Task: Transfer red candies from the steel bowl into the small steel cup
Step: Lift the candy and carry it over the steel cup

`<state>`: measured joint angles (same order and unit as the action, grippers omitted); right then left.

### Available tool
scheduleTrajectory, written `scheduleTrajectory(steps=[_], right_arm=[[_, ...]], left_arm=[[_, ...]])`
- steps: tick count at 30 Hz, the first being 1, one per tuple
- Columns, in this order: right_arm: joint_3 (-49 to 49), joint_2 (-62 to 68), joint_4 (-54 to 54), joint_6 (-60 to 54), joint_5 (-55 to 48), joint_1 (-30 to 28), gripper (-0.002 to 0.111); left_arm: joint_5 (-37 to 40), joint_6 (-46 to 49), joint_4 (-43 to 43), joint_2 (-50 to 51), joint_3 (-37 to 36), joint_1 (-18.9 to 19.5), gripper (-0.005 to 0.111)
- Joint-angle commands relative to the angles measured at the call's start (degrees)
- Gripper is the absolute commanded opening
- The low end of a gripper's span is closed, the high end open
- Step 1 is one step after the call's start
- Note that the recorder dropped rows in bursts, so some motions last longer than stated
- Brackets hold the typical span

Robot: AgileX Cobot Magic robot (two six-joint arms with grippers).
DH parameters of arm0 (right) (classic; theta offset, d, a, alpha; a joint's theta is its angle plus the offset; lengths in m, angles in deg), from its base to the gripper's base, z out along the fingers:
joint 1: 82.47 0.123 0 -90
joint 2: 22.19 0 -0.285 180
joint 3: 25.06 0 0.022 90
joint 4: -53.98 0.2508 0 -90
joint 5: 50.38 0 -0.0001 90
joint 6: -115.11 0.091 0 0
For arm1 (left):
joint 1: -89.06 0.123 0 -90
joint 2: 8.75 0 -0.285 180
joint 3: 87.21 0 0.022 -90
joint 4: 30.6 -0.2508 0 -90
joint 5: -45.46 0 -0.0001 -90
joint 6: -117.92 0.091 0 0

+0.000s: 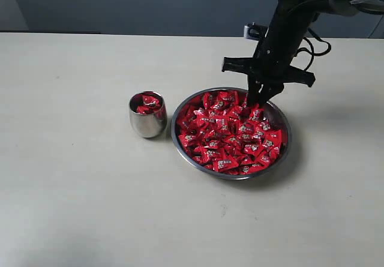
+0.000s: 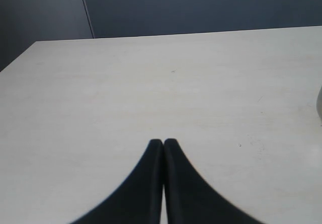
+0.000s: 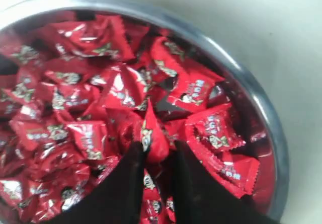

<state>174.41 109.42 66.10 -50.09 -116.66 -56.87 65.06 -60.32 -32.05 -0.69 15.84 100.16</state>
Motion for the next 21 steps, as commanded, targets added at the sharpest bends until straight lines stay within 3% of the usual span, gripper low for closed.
scheduleTrajectory(steps=[1, 5, 14, 21], right_arm=[[0.37, -3.51, -0.50, -2.39, 2.49, 2.23, -0.001], [0.37, -5.48, 3.07, -6.84, 5.45, 4.04, -0.001], [0.76, -4.69, 24.31, -22.94, 13.79, 7.00, -0.001], [7.01, -1.83, 24.25, -25.29, 13.89, 11.43, -0.001]], left_arm=[[-0.45, -0.08, -0.11, -0.27, -0.26, -0.38, 0.000], [-0.45, -0.08, -0.11, -0.27, -0.26, -0.38, 0.000], [-0.45, -0.08, -0.11, -0.27, -0.26, -0.38, 0.000], [-0.45, -0.08, -0.11, -0.27, -0.26, -0.38, 0.000]])
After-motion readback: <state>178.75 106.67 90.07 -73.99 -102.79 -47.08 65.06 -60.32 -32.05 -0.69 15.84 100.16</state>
